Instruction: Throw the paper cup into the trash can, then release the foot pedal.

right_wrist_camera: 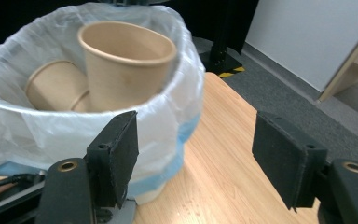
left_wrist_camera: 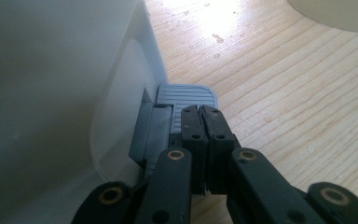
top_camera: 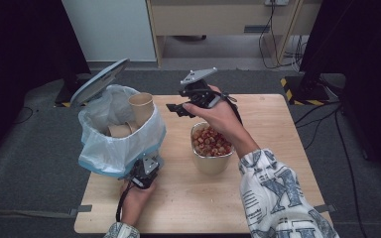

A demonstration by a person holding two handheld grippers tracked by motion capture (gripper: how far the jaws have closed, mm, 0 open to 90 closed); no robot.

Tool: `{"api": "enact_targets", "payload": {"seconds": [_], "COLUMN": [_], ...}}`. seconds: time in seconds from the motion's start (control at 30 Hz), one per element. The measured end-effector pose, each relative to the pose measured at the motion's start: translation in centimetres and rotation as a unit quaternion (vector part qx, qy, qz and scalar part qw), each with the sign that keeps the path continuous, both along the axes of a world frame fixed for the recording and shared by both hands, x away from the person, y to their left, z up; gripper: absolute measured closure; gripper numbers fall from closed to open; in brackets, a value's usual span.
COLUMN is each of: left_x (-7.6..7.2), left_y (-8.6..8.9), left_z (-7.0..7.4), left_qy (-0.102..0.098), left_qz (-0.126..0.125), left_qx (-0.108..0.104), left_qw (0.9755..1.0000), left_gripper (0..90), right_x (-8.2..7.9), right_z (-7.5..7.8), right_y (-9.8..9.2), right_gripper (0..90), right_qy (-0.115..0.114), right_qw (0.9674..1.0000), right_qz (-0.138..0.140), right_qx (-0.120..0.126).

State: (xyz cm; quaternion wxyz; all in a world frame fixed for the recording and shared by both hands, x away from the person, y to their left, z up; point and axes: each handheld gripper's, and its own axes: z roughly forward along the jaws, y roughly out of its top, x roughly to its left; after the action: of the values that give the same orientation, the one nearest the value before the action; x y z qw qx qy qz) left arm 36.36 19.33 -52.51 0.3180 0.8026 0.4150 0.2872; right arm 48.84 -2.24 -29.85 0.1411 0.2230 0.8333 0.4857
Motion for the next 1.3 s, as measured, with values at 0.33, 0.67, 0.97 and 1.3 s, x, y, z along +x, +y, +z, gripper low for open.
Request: {"api": "enact_targets", "payload": {"seconds": [0.33,0.67,0.97,1.3], "left_x": [0.0,0.0,-0.1,-2.1], "left_y": [0.0,0.0,0.0,-0.8], "left_z": [0.0,0.0,0.0,1.5], "left_qy": [-0.001,-0.001,-0.003,-0.019], "left_qz": [0.001,0.001,0.003,0.001], "left_qx": [-0.002,-0.003,-0.005,-0.044], "left_qw": [1.0,1.0,1.0,0.9988], "left_gripper": [87.8,87.8,85.8,59.9], "right_x": [0.3,0.6,0.7,0.7], "right_z": [-0.8,-1.5,-2.3,-3.2], "right_y": [-3.0,-6.0,-8.4,-12.6], "right_gripper": [26.3,25.0,22.5,16.6], "right_qy": [0.009,0.016,0.019,0.025], "right_qw": [0.9996,0.9986,0.9973,0.9931], "right_qz": [-0.024,-0.049,-0.07,-0.114], "right_qx": [0.006,0.014,0.011,0.013]}}
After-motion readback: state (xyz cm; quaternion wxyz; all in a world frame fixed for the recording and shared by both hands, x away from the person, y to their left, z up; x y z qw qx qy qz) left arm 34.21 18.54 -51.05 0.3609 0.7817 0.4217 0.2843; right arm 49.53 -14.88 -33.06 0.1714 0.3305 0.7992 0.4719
